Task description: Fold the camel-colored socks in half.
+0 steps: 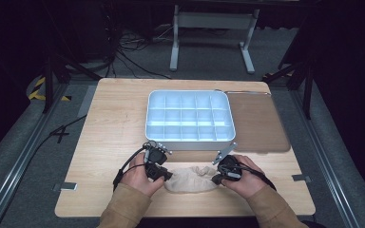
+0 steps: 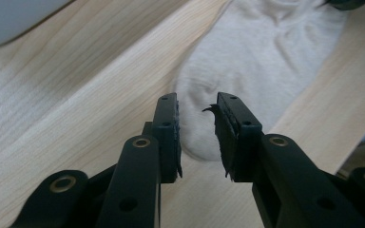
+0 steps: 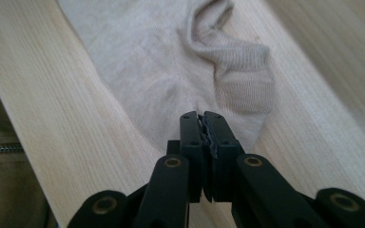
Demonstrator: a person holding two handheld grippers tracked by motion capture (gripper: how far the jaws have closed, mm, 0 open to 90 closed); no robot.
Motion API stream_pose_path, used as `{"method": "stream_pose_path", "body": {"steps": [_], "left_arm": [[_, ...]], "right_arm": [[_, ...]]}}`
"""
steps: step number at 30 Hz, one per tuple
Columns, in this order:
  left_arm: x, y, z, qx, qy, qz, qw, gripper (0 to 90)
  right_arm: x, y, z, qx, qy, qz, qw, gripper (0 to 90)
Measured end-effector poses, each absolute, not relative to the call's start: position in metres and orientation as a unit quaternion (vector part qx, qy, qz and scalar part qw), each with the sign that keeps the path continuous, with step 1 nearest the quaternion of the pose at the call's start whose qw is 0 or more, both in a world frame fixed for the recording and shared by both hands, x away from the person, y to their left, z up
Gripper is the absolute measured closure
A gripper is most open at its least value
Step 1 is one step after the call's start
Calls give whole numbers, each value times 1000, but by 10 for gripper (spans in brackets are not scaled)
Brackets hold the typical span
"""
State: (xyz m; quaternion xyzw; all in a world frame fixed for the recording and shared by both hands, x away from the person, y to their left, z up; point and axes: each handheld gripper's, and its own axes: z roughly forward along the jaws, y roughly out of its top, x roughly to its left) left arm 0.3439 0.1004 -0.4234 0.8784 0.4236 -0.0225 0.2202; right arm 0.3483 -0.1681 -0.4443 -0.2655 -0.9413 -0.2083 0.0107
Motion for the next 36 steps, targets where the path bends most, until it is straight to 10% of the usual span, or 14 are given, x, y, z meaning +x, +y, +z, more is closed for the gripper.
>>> {"method": "stream_pose_path", "body": {"steps": [26,36], "left_arm": [[338,75,-441,893,431,-1,133,602],[338,74,-442,891,429,-25,146,841]], "right_arm": [[347,-167,-446,-263,-943,-205,7,888],[345,-167,-446,-262,-944,-203,-1,888]]}}
